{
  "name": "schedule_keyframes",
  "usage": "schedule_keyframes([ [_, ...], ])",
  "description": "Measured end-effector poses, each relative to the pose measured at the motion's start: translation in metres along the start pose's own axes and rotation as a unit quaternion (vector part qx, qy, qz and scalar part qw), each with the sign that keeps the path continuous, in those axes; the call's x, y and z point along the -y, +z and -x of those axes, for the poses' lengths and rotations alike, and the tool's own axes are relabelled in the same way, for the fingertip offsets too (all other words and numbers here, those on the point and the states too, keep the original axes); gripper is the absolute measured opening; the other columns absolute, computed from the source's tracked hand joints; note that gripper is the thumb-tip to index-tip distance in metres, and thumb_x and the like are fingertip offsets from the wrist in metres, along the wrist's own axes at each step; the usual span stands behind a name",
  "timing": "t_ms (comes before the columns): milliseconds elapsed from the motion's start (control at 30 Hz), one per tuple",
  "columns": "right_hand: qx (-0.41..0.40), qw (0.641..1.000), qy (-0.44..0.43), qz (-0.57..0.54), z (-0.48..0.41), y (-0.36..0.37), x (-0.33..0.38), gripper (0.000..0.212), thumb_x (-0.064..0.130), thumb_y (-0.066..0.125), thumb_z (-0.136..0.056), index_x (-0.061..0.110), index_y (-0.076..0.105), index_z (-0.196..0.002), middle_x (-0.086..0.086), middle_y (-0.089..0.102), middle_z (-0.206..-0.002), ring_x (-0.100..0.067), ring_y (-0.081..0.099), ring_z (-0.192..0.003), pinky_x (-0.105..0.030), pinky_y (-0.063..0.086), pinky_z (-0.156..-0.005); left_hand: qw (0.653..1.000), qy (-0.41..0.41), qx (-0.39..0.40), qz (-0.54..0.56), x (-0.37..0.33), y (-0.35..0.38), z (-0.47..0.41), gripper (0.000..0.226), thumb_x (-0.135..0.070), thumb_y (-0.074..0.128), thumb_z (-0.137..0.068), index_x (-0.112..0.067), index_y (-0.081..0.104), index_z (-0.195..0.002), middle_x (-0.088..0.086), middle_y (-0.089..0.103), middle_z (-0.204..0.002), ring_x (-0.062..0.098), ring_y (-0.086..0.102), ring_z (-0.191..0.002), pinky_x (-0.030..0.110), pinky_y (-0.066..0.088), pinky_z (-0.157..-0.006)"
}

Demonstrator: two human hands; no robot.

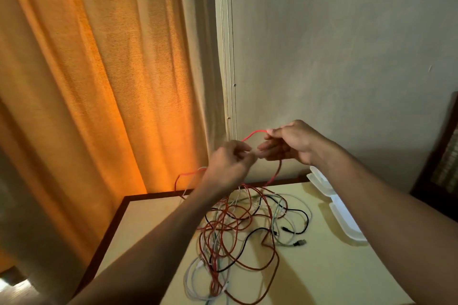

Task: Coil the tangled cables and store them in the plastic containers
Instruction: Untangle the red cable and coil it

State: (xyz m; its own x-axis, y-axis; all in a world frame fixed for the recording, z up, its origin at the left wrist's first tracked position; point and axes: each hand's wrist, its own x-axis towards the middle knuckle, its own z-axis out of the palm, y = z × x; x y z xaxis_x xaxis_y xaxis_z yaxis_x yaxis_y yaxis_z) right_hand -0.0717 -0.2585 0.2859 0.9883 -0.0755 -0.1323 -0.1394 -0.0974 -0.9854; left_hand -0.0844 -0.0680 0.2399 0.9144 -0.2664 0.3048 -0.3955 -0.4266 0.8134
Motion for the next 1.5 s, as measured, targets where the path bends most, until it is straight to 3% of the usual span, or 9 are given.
schedule_keyframes([
  [133,-0.062,0.998,-0.010,-0.013,-0.002,0.010,0.003,0.022,0.016,0.049,-0.107,-0.001,0.063,-0.105,-0.017,0.078,-0.088,-0.032,0.077,-0.085,-0.045,0.060,-0.088,0.989,-0.070,0.071,0.106,-0.012,0.013,0.004,0.054,-0.039,0.074,-0.092,-0.013,0.053,-0.134,0.002,0.077,-0.096,0.014,0.072,-0.097,0.043,0.058,-0.094],
  [233,-0.120,0.992,-0.025,0.042,0.003,0.010,0.004,0.024,0.023,0.051,-0.106,0.009,0.067,-0.097,-0.002,0.080,-0.084,-0.017,0.078,-0.082,-0.041,0.048,-0.099,0.992,-0.071,0.068,0.076,-0.007,0.013,0.006,0.046,-0.028,0.077,-0.091,-0.014,0.056,-0.130,-0.002,0.071,-0.101,0.013,0.069,-0.098,0.038,0.059,-0.093],
  [367,-0.077,0.997,-0.006,0.003,0.010,0.014,0.010,0.027,0.022,0.047,-0.108,0.014,0.065,-0.089,-0.008,0.079,-0.096,-0.015,0.077,-0.086,-0.025,0.043,-0.080,0.998,-0.030,0.045,-0.017,0.004,0.017,0.008,0.048,-0.029,0.079,-0.089,-0.022,0.058,-0.131,-0.001,0.059,-0.117,0.013,0.060,-0.106,0.033,0.057,-0.090],
  [567,-0.041,0.998,-0.001,-0.047,0.012,0.019,0.019,0.024,0.024,0.040,-0.110,0.016,0.061,-0.100,0.000,0.080,-0.098,-0.012,0.075,-0.096,-0.033,0.044,-0.082,0.993,0.002,0.118,0.029,0.005,0.026,0.013,0.035,-0.031,0.070,-0.096,-0.020,0.067,-0.129,-0.006,0.068,-0.126,0.006,0.063,-0.115,0.034,0.053,-0.104],
  [933,0.010,0.986,-0.022,-0.162,0.023,0.015,0.023,0.020,0.025,0.042,-0.109,0.015,0.055,-0.097,-0.012,0.078,-0.104,-0.025,0.076,-0.098,-0.043,0.051,-0.103,0.992,0.020,0.086,0.086,0.000,0.036,0.034,0.020,-0.018,0.060,-0.103,-0.008,0.073,-0.113,0.009,0.073,-0.104,0.014,0.067,-0.095,0.025,0.054,-0.088],
  [1033,-0.060,0.994,-0.085,-0.017,0.024,0.007,0.014,0.036,0.039,0.049,-0.106,0.008,0.060,-0.093,-0.013,0.078,-0.087,-0.029,0.077,-0.082,-0.048,0.058,-0.091,0.976,0.011,0.080,0.201,-0.011,0.022,0.042,0.022,-0.006,0.050,-0.105,0.003,0.069,-0.111,0.017,0.073,-0.096,0.016,0.071,-0.086,0.024,0.058,-0.086],
  [1133,-0.193,0.925,-0.210,0.250,0.019,-0.003,-0.012,0.025,0.041,0.062,-0.098,0.020,0.064,-0.110,0.002,0.070,-0.091,-0.015,0.067,-0.082,-0.036,0.053,-0.082,0.936,-0.007,0.104,0.336,-0.019,0.003,0.044,0.021,-0.002,0.045,-0.106,0.002,0.064,-0.115,0.014,0.074,-0.098,0.023,0.073,-0.095,0.029,0.059,-0.088],
  [1267,-0.034,0.888,-0.362,0.280,0.014,0.004,-0.050,0.053,0.015,0.067,-0.094,0.040,0.052,-0.138,0.003,0.052,-0.142,-0.011,0.046,-0.135,-0.033,0.036,-0.115,0.873,-0.005,0.118,0.473,-0.024,-0.015,0.038,0.025,0.009,0.051,-0.099,-0.004,0.060,-0.118,0.020,0.074,-0.111,0.031,0.073,-0.104,0.038,0.058,-0.095],
  [1500,0.055,0.955,-0.268,0.114,0.020,0.035,-0.078,0.060,0.025,0.063,-0.092,0.042,0.045,-0.146,0.010,0.052,-0.150,-0.012,0.043,-0.143,-0.053,0.036,-0.118,0.851,-0.019,0.134,0.508,-0.029,-0.030,0.038,0.032,0.009,0.047,-0.100,0.000,0.061,-0.127,0.016,0.074,-0.115,0.016,0.070,-0.084,0.030,0.060,-0.079],
])
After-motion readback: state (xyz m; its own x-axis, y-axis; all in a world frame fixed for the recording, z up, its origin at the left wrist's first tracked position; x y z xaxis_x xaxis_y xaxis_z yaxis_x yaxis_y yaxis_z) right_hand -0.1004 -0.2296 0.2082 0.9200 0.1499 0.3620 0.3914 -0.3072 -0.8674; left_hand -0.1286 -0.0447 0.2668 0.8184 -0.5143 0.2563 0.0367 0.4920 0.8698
